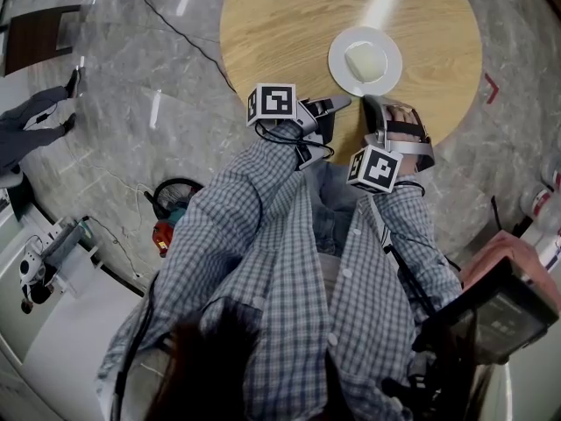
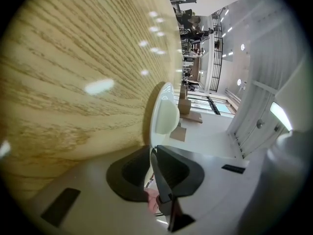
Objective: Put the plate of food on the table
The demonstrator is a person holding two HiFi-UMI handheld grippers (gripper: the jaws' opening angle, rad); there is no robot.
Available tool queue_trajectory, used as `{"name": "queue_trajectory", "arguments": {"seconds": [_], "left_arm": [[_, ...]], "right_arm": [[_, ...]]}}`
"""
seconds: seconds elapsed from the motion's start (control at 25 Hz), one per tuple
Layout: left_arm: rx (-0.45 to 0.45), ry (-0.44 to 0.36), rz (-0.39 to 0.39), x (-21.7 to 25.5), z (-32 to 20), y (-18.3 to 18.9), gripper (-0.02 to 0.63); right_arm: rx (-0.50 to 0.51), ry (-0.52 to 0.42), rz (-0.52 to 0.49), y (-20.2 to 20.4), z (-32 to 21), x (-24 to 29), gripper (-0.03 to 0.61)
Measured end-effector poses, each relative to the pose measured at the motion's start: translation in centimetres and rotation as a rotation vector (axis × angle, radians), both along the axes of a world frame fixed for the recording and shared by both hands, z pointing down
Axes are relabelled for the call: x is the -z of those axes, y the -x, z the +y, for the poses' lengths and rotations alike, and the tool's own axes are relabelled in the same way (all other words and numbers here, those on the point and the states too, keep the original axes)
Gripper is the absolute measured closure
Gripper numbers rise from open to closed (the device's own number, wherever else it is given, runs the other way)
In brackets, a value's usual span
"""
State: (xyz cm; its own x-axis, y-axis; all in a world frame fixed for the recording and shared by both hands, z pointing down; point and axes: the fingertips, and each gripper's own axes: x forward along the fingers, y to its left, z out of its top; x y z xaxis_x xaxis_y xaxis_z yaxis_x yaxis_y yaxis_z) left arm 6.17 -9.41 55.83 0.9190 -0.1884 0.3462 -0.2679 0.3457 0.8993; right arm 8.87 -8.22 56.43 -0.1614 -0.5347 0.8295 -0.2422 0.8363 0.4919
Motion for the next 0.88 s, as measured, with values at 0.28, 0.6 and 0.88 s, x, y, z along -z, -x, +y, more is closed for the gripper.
{"name": "queue_trajectory", "arguments": {"seconds": [0.28, 0.6, 0.88], "left_arm": [[0.031, -0.027, 0.002, 0.4, 0.1, 1.3, 0.586], [0.067, -0.149, 0.047, 2.9, -0.8, 1.7, 0.606], [0.072, -0.327, 0.038, 6.9, -2.4, 1.8, 0.606]], "right_arm": [[-0.032, -0.012, -0.039, 0.5, 0.2, 0.3, 0.554], [-0.185, 0.010, -0.246, 0.9, -0.1, 2.7, 0.554], [-0.508, 0.063, -0.649, -0.4, -1.4, 7.5, 0.554]]}}
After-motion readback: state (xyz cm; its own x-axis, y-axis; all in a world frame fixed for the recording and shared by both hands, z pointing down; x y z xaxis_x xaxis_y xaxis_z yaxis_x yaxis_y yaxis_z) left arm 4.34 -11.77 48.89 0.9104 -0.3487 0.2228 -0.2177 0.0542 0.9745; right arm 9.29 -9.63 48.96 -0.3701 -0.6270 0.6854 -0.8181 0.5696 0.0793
